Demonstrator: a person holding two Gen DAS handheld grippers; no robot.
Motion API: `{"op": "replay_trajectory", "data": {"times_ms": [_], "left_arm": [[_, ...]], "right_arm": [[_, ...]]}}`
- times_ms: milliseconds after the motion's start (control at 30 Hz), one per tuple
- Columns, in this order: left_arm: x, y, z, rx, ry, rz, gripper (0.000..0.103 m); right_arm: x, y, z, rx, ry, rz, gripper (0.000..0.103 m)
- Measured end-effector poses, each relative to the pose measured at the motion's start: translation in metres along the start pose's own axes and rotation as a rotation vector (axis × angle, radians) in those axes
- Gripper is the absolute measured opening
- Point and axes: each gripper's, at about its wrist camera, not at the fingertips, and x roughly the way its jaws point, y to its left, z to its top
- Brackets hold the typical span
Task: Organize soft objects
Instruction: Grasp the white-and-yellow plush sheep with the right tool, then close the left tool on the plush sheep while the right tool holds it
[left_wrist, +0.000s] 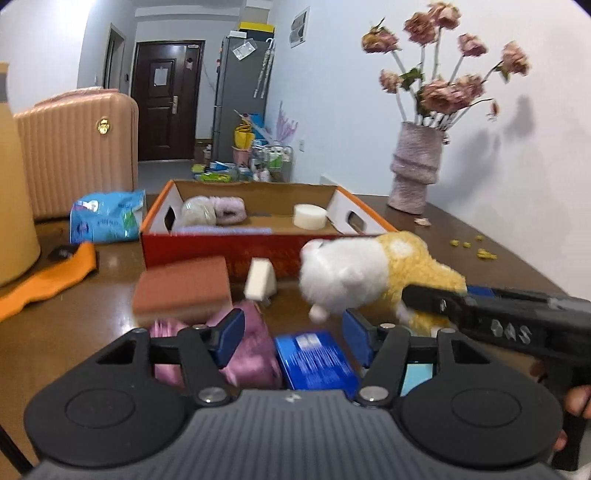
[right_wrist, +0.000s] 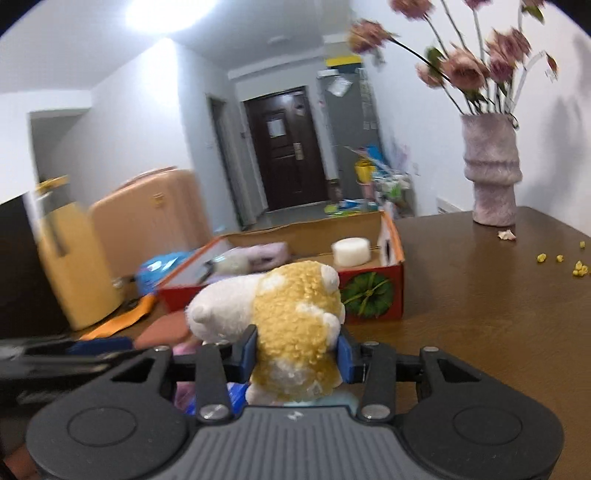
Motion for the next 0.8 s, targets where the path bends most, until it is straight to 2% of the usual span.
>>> {"op": "replay_trajectory", "data": {"times_ms": [100,200,367,633,800], "left_arm": [[-0.021,0.001,-0.024,-0.033,0.031,-0.038,0.062],[-0.038,0.004,-0.052,-0.085,0.083,-0.087,0.062],[-0.055,0.007,-0.084,-0.129,0.126,-0.122,0.06],[-0.073,0.013,-0.09,-0.144,0.088,-0.121,0.059],[-0.071,0.013,-0.091,-0.14,0.088,-0.131,0.059]], "right_arm": [[-0.037,0.02,-0.028,-0.018,0.046,0.058,0.042],[-0.065,0.038,-0.058,-0.042,0.092,0.067,0.042],[-0.087,0.047,-0.091,-0.02,0.156,0.093,0.043],[-0.105,0.052,-0.1,-0.016,0.127,0.087,0.047],[-0.108,0.054,-0.107,-0.013,0.138,0.076,0.049]]}}
